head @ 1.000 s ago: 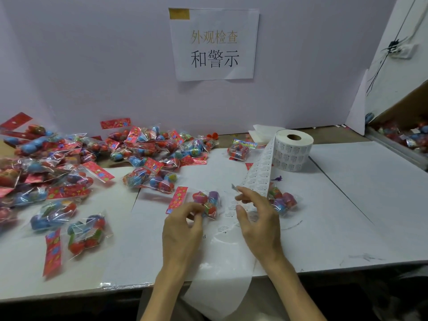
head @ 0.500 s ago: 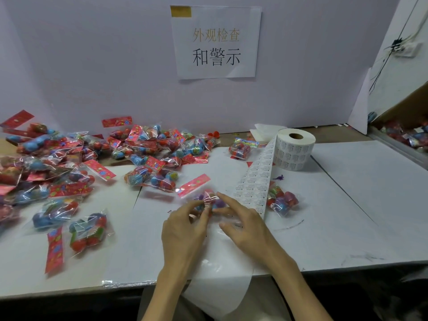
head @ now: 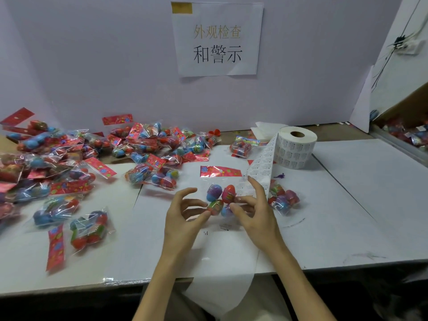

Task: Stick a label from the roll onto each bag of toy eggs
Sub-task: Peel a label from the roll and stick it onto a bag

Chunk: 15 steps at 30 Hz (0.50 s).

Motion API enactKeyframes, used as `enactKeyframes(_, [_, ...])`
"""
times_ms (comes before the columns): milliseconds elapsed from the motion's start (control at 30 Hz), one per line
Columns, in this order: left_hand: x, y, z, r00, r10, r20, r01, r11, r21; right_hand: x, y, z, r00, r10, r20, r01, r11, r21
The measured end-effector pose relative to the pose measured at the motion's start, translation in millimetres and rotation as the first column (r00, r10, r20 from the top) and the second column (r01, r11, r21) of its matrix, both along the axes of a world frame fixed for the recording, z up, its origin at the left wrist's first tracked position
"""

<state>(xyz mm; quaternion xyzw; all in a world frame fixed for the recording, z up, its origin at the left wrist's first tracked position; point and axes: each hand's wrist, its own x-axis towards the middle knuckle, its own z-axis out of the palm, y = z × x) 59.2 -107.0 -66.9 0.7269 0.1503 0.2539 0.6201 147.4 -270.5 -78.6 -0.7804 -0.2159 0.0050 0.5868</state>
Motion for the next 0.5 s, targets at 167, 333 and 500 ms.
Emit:
enactKeyframes(167, [-1.2, 3.4, 6.1, 0.984, -0.157, -0.079, 0.150, 0.985, -0.085, -6.3, -3.5, 5.0, 1.000, 0.030, 0.011, -0.031, 0.993, 0.113])
enactKeyframes(333, [-6.9, -2.0, 9.3, 0.959, -0.248, -0.140, 0.246, 0.969, -0.031, -12.1, -5.9, 8.2, 0.994, 0.092, 0.056, -0.097, 0.991, 0.093])
enactKeyframes(500, [3.6, -10.0, 6.1, 0.967, -0.174, -0.184, 0.166, 0.984, -0.060, -14.2, -7.5, 12.8, 0.993, 0.058, 0.105, -0.070, 0.991, 0.115])
